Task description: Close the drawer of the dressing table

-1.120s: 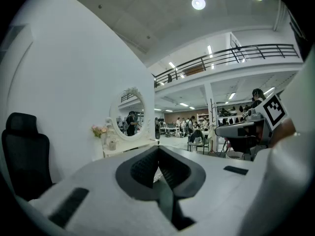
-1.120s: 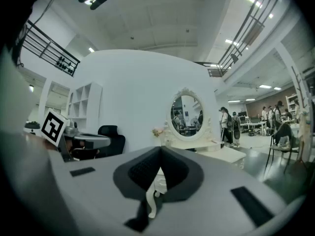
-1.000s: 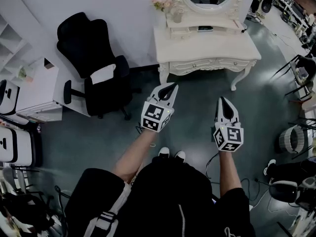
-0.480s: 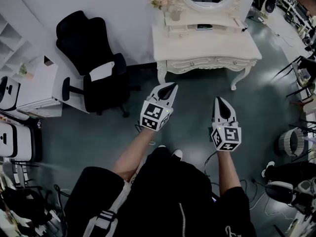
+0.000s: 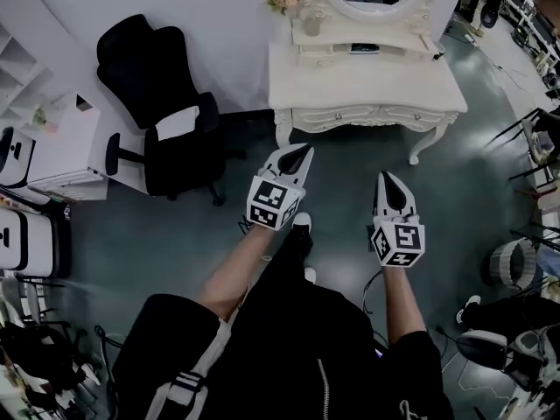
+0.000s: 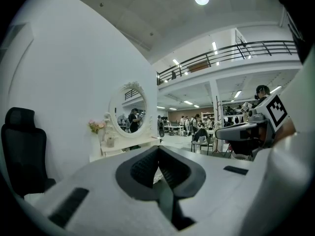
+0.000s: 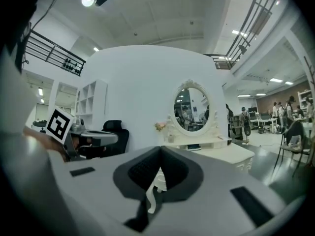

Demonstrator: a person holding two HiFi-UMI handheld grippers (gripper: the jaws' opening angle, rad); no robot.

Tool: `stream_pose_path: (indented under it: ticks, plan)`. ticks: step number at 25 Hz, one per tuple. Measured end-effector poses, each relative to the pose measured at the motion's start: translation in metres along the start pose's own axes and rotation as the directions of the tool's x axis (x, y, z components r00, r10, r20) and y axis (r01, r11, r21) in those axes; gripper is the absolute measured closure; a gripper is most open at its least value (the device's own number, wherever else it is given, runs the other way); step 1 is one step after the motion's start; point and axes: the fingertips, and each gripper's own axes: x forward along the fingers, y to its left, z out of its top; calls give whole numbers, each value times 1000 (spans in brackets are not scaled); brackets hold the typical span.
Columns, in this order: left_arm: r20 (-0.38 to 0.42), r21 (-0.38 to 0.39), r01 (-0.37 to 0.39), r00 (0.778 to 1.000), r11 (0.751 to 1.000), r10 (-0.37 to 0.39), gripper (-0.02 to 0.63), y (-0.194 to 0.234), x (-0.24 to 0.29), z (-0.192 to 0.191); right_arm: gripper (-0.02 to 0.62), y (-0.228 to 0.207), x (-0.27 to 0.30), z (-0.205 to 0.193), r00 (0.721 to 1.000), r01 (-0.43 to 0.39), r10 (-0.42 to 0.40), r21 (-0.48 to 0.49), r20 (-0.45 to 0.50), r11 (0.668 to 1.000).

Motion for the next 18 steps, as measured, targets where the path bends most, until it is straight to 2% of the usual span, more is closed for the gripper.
stream_pose_path:
  ticks: [7,18]
  plan:
    - [6,-3,7,1000,1000,-7,601,26,57,2,594,-35,53,0,1000,16,-16,13,-7,1000]
    - [-2,-15,62,998,998,-62,601,108,190,11,592,-108,178,23,996,89,-89,17,-18,996]
